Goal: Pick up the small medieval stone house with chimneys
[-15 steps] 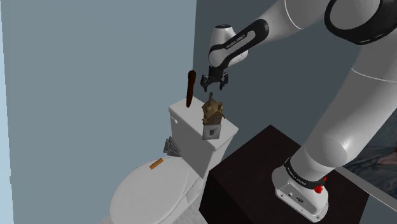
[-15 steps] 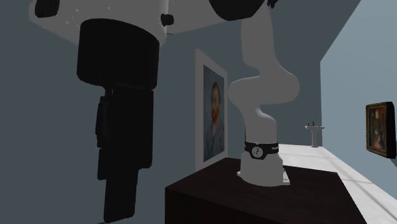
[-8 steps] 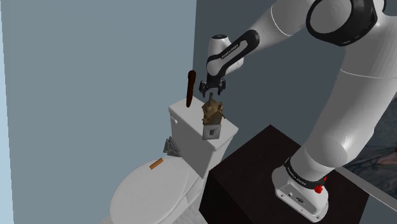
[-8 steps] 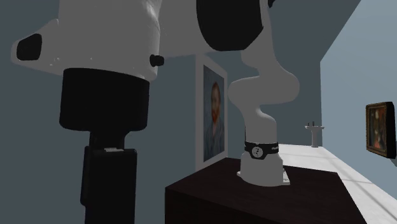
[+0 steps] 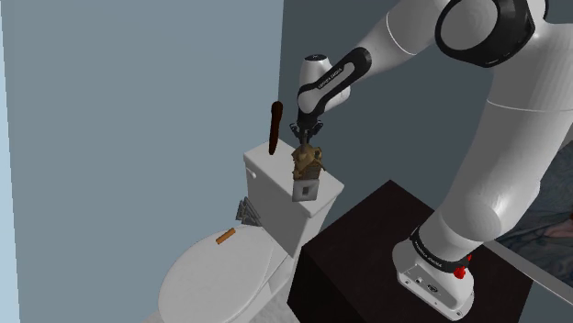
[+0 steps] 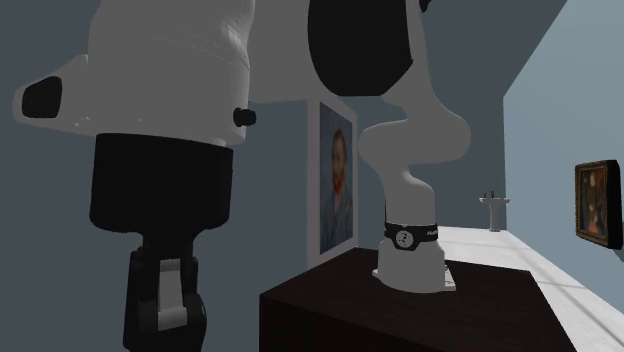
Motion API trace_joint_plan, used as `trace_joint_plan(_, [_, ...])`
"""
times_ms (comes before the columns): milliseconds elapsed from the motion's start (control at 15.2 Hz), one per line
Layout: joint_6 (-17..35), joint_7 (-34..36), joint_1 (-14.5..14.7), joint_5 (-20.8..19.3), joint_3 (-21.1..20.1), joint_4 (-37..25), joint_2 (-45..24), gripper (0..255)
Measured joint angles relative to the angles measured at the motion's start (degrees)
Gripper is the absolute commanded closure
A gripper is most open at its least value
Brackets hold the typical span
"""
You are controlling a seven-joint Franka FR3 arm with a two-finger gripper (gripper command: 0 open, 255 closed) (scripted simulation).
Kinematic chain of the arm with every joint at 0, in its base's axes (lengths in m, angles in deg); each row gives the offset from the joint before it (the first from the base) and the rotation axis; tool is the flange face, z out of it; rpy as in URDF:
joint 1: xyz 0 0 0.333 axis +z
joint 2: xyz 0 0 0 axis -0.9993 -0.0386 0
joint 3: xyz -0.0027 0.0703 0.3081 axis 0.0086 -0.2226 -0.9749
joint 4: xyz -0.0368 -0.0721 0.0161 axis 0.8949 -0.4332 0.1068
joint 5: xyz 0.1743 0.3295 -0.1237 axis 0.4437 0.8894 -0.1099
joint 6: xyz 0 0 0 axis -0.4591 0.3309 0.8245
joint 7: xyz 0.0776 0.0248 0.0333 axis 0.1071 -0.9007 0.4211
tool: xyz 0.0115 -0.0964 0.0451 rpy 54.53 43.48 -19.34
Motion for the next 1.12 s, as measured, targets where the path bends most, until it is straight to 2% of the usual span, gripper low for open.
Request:
trace_joint_plan(396, [-0.27,0.01,0.02,0.03,-0.03,0.04,0.25,255])
trace_joint_plan(1122, [-7.32,-1.15,-0.23,1.08,-0.38,-1.08,6.13,255])
